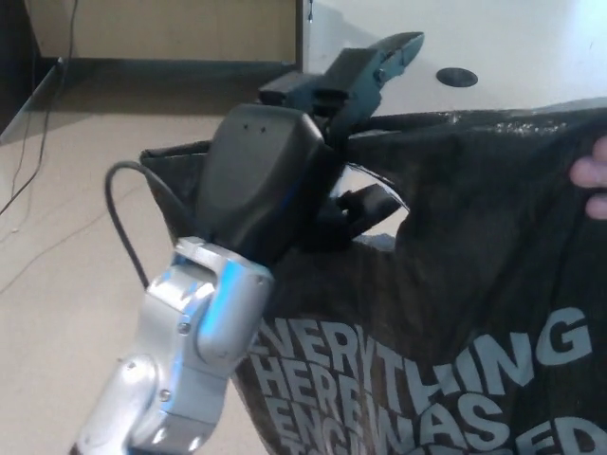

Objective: A person is holding a plastic bag and the robot extends its left hand to grab the bag by hooking its thumb into the holes at the top and brings its hand down by its side. Then it extends its arm again to hand the plastic bag back to the person.

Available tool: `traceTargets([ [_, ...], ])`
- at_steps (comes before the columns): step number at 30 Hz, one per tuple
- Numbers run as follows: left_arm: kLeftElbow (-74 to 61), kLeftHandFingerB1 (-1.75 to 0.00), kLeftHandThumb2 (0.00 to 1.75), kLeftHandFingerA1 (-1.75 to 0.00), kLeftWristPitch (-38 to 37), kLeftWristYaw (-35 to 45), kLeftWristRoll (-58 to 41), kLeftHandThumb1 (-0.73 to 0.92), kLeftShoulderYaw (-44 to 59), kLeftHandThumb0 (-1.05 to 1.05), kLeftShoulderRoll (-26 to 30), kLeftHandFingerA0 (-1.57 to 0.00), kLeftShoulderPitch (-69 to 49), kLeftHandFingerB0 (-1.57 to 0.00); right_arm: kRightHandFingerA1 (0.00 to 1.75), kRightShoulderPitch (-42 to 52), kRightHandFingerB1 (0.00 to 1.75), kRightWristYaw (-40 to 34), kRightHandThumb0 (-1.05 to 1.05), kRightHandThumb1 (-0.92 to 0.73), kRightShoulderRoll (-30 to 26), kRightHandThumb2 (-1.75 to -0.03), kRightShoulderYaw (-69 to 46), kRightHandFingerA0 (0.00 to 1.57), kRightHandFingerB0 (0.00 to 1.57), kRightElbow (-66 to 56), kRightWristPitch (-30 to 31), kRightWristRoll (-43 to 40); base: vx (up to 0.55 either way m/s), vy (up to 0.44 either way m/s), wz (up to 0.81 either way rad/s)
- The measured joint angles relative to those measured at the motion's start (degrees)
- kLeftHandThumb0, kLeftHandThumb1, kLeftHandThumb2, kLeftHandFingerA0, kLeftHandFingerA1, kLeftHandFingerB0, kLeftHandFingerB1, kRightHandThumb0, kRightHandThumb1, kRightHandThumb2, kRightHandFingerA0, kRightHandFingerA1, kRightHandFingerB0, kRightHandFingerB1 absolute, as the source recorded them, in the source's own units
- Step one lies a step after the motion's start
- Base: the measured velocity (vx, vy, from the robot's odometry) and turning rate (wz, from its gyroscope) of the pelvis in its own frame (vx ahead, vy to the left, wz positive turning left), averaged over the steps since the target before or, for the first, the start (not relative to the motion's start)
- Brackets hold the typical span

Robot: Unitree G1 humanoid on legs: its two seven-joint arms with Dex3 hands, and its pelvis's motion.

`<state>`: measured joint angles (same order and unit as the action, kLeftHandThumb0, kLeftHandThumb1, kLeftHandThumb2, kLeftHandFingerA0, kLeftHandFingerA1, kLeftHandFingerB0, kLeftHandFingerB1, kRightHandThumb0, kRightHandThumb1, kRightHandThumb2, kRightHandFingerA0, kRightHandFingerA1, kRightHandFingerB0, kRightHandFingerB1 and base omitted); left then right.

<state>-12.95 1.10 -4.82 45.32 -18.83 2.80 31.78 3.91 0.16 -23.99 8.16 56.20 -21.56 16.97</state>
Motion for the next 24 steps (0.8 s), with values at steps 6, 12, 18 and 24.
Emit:
traceTargets([
  [6,3.0,-0.4,0.67,-1.63,-0.7,-2.2,0.1,0.77,-0.7,-0.19,-2.6,-1.04,1.7,-0.53,0.62,-0.3,0.53,0.1,-0.39,-0.58,0.0,-0.8,0.0,0.69,0.52,-0.5,0.0,0.0,0.0,0.0,0.0],
  [12,5.6,-1.24,0.83,-1.75,-3.0,-5.9,-0.4,0.69,-0.3,-0.03,-3.1,-0.93,3.2,-0.78,0.62,-1.4,0.54,0.1,-0.39,-0.59,0.0,-0.81,0.1,0.68,0.53,-0.6,0.0,0.3,0.0,0.0,0.0],
  [18,7.1,-1.2,0.84,-1.7,-6.3,-10.8,-0.8,0.67,1.0,-0.01,-2.8,-0.93,3.6,-0.82,0.48,-2.6,0.41,0.3,-0.33,-0.69,-0.1,-0.6,0.1,0.7,0.57,-0.7,0.0,0.6,0.0,0.0,0.0],
  [24,7.3,-1.38,0.72,-1.73,-9.6,-14.0,-1.6,0.74,3.3,-0.08,-1.8,-0.85,3.3,-0.68,0.49,-2.6,0.41,0.5,-0.35,-0.7,-0.2,-0.6,0.2,0.72,0.57,-1.4,0.6,0.8,0.0,0.0,0.0],
])
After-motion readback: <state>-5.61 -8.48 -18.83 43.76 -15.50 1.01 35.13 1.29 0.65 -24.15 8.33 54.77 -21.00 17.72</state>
